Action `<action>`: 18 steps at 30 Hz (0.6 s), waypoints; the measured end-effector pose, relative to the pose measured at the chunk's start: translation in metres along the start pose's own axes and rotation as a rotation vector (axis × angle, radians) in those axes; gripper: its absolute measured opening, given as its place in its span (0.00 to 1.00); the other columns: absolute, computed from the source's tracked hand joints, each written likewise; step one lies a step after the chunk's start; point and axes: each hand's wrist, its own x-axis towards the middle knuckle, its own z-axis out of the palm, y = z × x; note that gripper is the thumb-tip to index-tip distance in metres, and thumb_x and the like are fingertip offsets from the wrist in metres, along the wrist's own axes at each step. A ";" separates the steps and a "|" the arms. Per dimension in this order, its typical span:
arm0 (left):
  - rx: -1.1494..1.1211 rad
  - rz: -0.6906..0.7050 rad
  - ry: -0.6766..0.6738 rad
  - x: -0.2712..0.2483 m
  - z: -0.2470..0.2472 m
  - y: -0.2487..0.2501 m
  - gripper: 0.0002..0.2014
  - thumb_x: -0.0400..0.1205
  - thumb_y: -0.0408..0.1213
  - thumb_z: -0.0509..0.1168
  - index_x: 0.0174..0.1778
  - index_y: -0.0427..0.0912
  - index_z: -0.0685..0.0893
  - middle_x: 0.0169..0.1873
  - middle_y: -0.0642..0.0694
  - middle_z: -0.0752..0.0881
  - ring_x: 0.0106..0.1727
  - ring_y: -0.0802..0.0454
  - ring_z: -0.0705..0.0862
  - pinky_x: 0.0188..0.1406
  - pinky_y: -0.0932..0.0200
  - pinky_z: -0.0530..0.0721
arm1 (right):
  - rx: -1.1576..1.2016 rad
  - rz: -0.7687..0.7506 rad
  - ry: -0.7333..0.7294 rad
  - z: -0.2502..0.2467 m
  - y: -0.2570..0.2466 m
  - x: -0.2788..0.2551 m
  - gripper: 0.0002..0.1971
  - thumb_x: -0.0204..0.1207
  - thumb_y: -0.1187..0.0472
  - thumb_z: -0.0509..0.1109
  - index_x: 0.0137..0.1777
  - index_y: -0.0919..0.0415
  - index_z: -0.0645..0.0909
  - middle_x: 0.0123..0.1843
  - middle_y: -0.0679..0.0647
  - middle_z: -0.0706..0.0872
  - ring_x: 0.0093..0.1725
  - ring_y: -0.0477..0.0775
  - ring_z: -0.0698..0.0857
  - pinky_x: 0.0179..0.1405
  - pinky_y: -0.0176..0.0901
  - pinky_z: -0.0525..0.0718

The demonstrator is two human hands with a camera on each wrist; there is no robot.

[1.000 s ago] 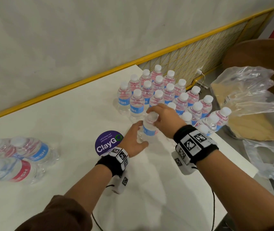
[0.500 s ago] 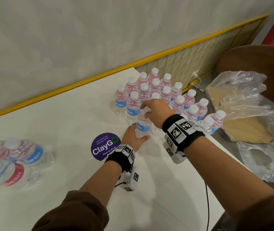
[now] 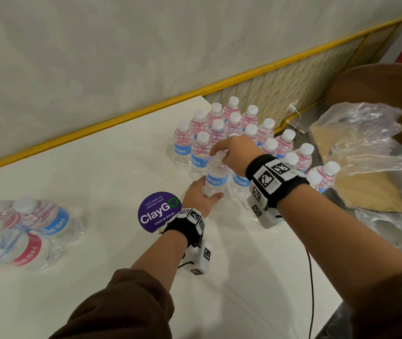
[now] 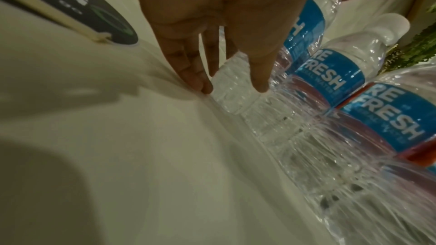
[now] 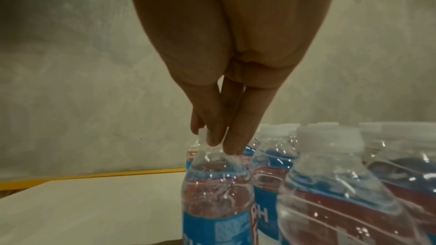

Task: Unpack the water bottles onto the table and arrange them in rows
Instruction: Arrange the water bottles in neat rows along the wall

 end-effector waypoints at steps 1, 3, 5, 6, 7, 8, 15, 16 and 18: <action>0.007 0.000 0.003 0.002 0.000 0.000 0.34 0.73 0.49 0.74 0.74 0.47 0.72 0.68 0.47 0.79 0.66 0.46 0.80 0.64 0.55 0.76 | 0.004 -0.003 -0.004 0.000 -0.001 0.002 0.21 0.78 0.73 0.57 0.62 0.54 0.84 0.63 0.60 0.84 0.61 0.61 0.81 0.49 0.38 0.71; 0.016 -0.012 0.006 0.007 -0.001 0.001 0.34 0.72 0.50 0.74 0.74 0.47 0.72 0.68 0.47 0.79 0.66 0.45 0.80 0.64 0.55 0.76 | 0.020 0.003 -0.007 0.000 -0.002 0.004 0.21 0.78 0.73 0.57 0.62 0.54 0.84 0.63 0.60 0.84 0.60 0.61 0.82 0.49 0.39 0.72; 0.018 -0.024 0.004 0.011 -0.002 0.005 0.35 0.72 0.48 0.75 0.74 0.45 0.71 0.68 0.45 0.79 0.66 0.45 0.80 0.63 0.57 0.74 | 0.033 0.022 0.004 -0.001 -0.001 0.004 0.22 0.78 0.74 0.57 0.62 0.55 0.84 0.62 0.61 0.84 0.59 0.61 0.82 0.49 0.39 0.73; 0.026 -0.025 0.000 0.011 -0.003 0.006 0.35 0.73 0.47 0.75 0.75 0.44 0.70 0.68 0.44 0.79 0.66 0.45 0.79 0.63 0.57 0.74 | 0.036 0.031 0.012 -0.001 0.000 0.004 0.22 0.78 0.75 0.57 0.62 0.55 0.84 0.61 0.61 0.84 0.59 0.61 0.82 0.49 0.39 0.73; 0.039 -0.025 -0.005 0.011 -0.003 0.008 0.35 0.73 0.47 0.75 0.75 0.44 0.70 0.68 0.44 0.78 0.66 0.45 0.79 0.64 0.56 0.74 | 0.035 0.036 0.017 -0.002 0.000 0.004 0.22 0.78 0.75 0.57 0.62 0.54 0.84 0.60 0.61 0.84 0.58 0.61 0.83 0.48 0.39 0.73; 0.053 -0.026 -0.010 0.010 -0.004 0.009 0.36 0.73 0.46 0.75 0.75 0.43 0.70 0.68 0.43 0.78 0.67 0.45 0.78 0.65 0.56 0.73 | 0.032 0.038 0.019 -0.001 -0.001 0.003 0.23 0.77 0.76 0.57 0.62 0.54 0.84 0.60 0.61 0.84 0.58 0.61 0.83 0.48 0.39 0.74; -0.118 0.030 0.115 -0.030 -0.056 -0.003 0.25 0.76 0.35 0.72 0.69 0.44 0.74 0.63 0.47 0.78 0.54 0.48 0.84 0.52 0.56 0.82 | 0.013 0.053 0.028 0.006 -0.008 0.000 0.20 0.79 0.71 0.59 0.64 0.54 0.82 0.65 0.61 0.82 0.63 0.61 0.80 0.58 0.45 0.77; -0.154 0.056 0.200 -0.042 -0.070 -0.010 0.22 0.77 0.34 0.71 0.67 0.45 0.75 0.62 0.48 0.79 0.53 0.50 0.83 0.52 0.55 0.83 | 0.002 0.058 0.032 0.009 -0.011 -0.002 0.19 0.79 0.70 0.60 0.66 0.54 0.81 0.66 0.61 0.81 0.64 0.62 0.79 0.60 0.47 0.77; -0.142 0.111 0.412 -0.066 -0.100 -0.028 0.19 0.77 0.32 0.69 0.63 0.45 0.78 0.58 0.49 0.80 0.52 0.53 0.80 0.53 0.55 0.83 | 0.011 0.059 0.078 0.016 -0.018 -0.007 0.20 0.78 0.69 0.62 0.67 0.54 0.79 0.68 0.61 0.79 0.67 0.63 0.77 0.64 0.49 0.75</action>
